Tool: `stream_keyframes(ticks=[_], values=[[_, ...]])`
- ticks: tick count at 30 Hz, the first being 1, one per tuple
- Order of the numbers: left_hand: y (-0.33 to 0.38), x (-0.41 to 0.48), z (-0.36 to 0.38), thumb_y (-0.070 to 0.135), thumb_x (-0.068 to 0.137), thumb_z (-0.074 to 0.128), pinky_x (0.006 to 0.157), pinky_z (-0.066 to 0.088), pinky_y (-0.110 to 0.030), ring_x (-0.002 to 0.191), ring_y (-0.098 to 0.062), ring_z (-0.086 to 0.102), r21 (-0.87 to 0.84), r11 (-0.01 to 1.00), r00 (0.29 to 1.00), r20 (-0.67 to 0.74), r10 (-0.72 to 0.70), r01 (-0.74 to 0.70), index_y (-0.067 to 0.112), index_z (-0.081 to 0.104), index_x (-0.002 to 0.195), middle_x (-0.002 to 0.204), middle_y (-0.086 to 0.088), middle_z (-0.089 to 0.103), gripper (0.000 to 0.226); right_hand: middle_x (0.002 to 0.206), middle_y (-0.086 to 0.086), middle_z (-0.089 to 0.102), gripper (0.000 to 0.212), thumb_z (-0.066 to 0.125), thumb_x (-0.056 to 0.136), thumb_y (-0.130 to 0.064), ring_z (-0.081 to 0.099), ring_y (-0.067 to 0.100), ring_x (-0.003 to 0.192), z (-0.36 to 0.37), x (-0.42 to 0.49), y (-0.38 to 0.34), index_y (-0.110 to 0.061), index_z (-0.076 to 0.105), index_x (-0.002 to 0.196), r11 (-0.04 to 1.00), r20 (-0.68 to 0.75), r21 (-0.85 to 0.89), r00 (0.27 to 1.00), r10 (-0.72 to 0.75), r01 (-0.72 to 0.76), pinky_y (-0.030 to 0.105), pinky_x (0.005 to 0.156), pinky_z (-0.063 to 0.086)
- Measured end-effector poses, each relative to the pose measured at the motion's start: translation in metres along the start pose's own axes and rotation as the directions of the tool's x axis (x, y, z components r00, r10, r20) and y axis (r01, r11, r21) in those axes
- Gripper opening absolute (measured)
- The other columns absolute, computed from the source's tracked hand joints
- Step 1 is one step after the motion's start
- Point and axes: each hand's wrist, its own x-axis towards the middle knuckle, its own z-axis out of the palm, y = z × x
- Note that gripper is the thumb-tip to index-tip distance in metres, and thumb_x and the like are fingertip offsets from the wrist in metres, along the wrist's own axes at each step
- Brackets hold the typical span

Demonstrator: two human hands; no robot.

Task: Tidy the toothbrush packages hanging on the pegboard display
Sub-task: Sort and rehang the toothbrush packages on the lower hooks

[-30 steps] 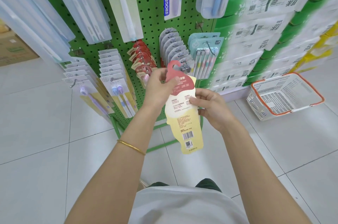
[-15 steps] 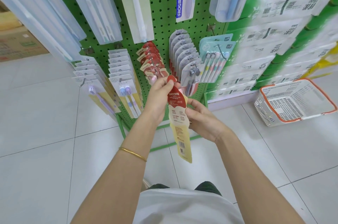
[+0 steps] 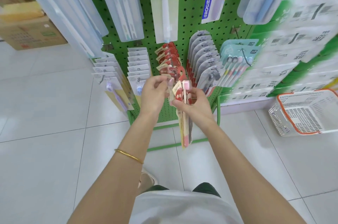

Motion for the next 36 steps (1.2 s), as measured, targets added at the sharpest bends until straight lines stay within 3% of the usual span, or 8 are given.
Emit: stream_keyframes(ticks=[3,6,9,12,19,26,31,36], values=[[0.004,0.003,-0.006,0.008,0.097,0.047,0.081,0.055,-0.028,0.081,-0.006,0.058,0.028,0.999,1.000,-0.016,0.023,-0.023,0.019,0.058,0.102,0.094,0.009,0.058,0.016,0.097,-0.010,0.056,0.060,0.082,0.059,-0.048,0.059,0.001,0.088,0.020,0.007,0.002,-0.032,0.044,0.103,0.989,-0.154,-0.146,0.987,-0.051,0.029,0.020,0.078,0.050],[0.008,0.007,-0.011,0.007,0.097,0.047,0.082,0.053,-0.027,0.089,-0.010,0.059,0.054,0.997,0.999,0.013,0.051,-0.052,0.023,0.056,0.098,0.095,0.013,0.055,0.018,0.109,-0.001,0.052,0.084,0.078,0.054,-0.060,0.054,0.019,0.103,0.033,0.012,0.012,-0.018,0.047,0.119,0.962,-0.242,-0.273,0.967,-0.083,0.014,0.039,0.091,0.049],[0.010,0.011,-0.013,0.006,0.096,0.048,0.089,0.049,-0.025,0.097,-0.012,0.058,0.133,0.988,0.996,0.050,0.076,-0.082,0.022,0.056,0.104,0.097,0.016,0.053,0.020,0.111,0.005,0.049,0.090,0.083,0.059,-0.051,0.048,0.023,0.107,0.041,0.013,0.015,-0.007,0.044,0.126,0.937,-0.307,-0.349,0.942,-0.133,0.019,0.034,0.092,0.044],[0.011,0.014,-0.014,0.004,0.096,0.047,0.079,0.045,-0.010,0.085,0.005,0.055,0.167,0.981,0.994,0.068,0.090,-0.100,0.016,0.055,0.109,0.093,0.019,0.051,0.020,0.112,0.008,0.048,0.091,0.085,0.060,-0.045,0.045,0.026,0.108,0.050,0.018,0.016,-0.001,0.043,0.128,0.935,-0.353,-0.353,0.923,-0.151,0.018,0.035,0.093,0.041],[0.006,0.025,-0.011,0.003,0.094,0.045,0.078,0.042,-0.010,0.102,-0.004,0.052,0.263,0.956,0.987,0.127,0.100,-0.131,0.015,0.055,0.117,0.124,0.001,0.054,0.027,0.105,0.018,0.054,0.093,0.085,0.058,-0.044,0.049,0.037,0.100,0.070,0.038,0.020,0.005,0.044,0.124,0.931,-0.447,-0.366,0.879,-0.166,-0.011,0.044,0.085,0.043],[0.002,0.029,-0.006,0.002,0.093,0.046,0.092,0.043,-0.020,0.110,-0.010,0.054,0.292,0.947,0.983,0.159,0.088,-0.132,0.015,0.054,0.119,0.129,-0.002,0.051,0.030,0.103,0.021,0.053,0.092,0.052,0.065,-0.058,0.050,0.039,0.098,0.076,0.048,0.018,0.011,0.043,0.126,0.938,-0.422,-0.342,0.884,-0.202,0.051,0.045,0.082,0.045],[0.005,0.029,-0.005,0.004,0.093,0.047,0.096,0.046,-0.026,0.107,-0.009,0.054,0.319,0.939,0.984,0.159,0.083,-0.131,0.014,0.053,0.122,0.129,-0.004,0.050,0.031,0.117,0.021,0.052,0.086,0.075,0.069,-0.036,0.049,0.039,0.110,0.072,0.050,0.016,0.007,0.037,0.133,0.929,-0.354,-0.370,0.923,-0.150,0.009,0.049,0.087,0.045],[0.008,0.026,-0.001,0.005,0.095,0.046,0.092,0.049,-0.029,0.103,-0.008,0.054,0.347,0.928,0.983,0.165,0.080,-0.134,0.014,0.049,0.125,0.133,-0.005,0.045,0.032,0.124,0.018,0.049,0.085,0.073,0.072,-0.039,0.046,0.036,0.116,0.066,0.049,0.018,0.001,0.035,0.136,0.921,-0.304,-0.390,0.943,-0.137,0.008,0.048,0.092,0.043]])
